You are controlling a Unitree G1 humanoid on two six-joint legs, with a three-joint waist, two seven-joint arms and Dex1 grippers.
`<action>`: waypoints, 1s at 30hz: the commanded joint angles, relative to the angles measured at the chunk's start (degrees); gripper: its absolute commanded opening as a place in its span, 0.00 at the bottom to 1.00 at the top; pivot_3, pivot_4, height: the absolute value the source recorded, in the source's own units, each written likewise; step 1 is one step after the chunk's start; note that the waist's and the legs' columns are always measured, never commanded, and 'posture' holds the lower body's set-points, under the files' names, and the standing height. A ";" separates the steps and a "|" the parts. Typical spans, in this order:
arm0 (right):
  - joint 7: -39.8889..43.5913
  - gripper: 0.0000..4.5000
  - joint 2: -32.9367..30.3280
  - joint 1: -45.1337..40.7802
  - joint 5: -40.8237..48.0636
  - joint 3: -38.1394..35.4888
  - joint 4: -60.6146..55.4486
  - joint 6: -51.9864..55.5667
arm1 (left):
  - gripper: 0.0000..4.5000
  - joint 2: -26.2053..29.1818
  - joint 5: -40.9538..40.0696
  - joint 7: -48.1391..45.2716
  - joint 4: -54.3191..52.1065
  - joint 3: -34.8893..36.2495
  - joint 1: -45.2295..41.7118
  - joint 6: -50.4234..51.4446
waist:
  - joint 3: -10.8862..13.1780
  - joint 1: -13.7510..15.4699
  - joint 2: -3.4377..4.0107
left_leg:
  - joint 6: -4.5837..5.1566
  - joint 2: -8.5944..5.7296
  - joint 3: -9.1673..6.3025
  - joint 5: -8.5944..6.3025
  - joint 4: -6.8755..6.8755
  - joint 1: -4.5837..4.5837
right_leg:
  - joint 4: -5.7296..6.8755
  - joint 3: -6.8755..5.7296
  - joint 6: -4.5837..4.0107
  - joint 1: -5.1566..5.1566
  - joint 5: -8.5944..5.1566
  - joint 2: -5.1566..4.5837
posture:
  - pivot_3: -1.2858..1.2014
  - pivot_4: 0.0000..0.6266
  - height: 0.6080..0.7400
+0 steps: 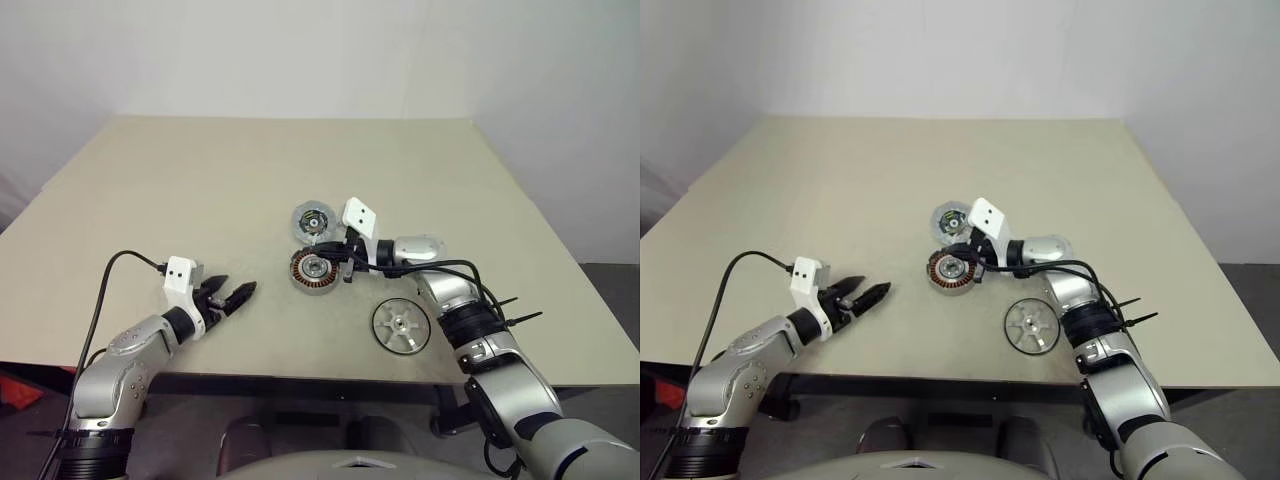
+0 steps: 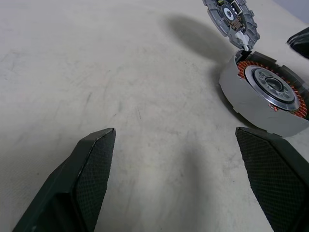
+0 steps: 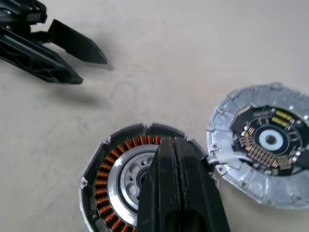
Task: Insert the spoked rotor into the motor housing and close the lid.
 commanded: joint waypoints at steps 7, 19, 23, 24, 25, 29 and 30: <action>-3.47 0.00 0.83 0.72 -1.91 0.38 4.13 -1.37 | 0.95 0.01 0.27 0.03 -0.88 0.57 -0.57 -1.41 | 0.00 0.00 0.00 | 0.00 0.00 0.00 0.00 0.00 0.00 | 0.00 0.00 0.00 0.00 0.00 0.00 | 0.52 0.00 1.00; -3.15 0.00 -0.19 -1.59 -0.28 -1.14 0.56 -0.73 | 0.95 0.27 0.49 0.01 -0.32 1.60 -0.72 -1.74 | 0.01 0.02 0.01 | -0.01 0.00 0.00 0.00 0.00 -0.01 | 0.00 0.00 0.00 0.00 0.00 0.00 | 0.52 0.00 1.00; -1.82 0.00 -0.28 -0.75 0.65 -0.74 -3.49 1.13 | 0.95 0.03 0.58 0.00 -0.19 1.30 -0.76 -1.85 | 0.00 -0.02 0.01 | 0.00 0.00 0.00 0.00 0.00 -0.02 | 0.00 0.00 0.00 -0.02 0.00 0.01 | 0.52 0.00 1.00; -1.73 0.00 -0.24 -0.42 0.72 -0.57 -4.00 1.51 | 0.95 0.04 0.58 -0.03 -0.18 1.31 -0.75 -1.85 | 0.00 -0.03 0.00 | 0.00 0.00 0.00 0.00 0.00 -0.01 | 0.00 0.00 0.00 -0.01 0.00 0.01 | 0.52 0.00 1.00; -1.84 0.00 -0.12 0.01 0.63 -0.36 -4.30 1.78 | 0.95 0.07 0.57 -0.06 -0.17 1.34 -0.74 -1.84 | 0.00 -0.01 0.00 | -0.01 0.00 0.00 0.00 0.00 0.00 | 0.01 0.01 0.00 -0.01 0.00 0.00 | 0.52 0.00 1.00; -2.62 0.00 0.44 1.66 -0.10 0.38 -3.56 2.31 | 0.95 0.25 0.51 -0.11 -0.25 1.56 -0.60 -1.78 | 0.00 0.09 0.00 | -0.01 0.00 0.00 0.01 0.00 0.02 | 0.01 0.01 0.00 0.01 0.00 0.00 | 0.52 0.00 1.00; -2.87 0.00 0.61 2.17 -0.47 0.63 -2.80 2.23 | 0.95 0.29 0.49 -0.09 -0.29 1.61 -0.55 -1.75 | 0.00 0.10 0.00 | -0.01 0.00 0.00 0.01 0.00 0.01 | 0.01 0.01 0.00 0.01 0.00 0.00 | 0.52 0.00 1.00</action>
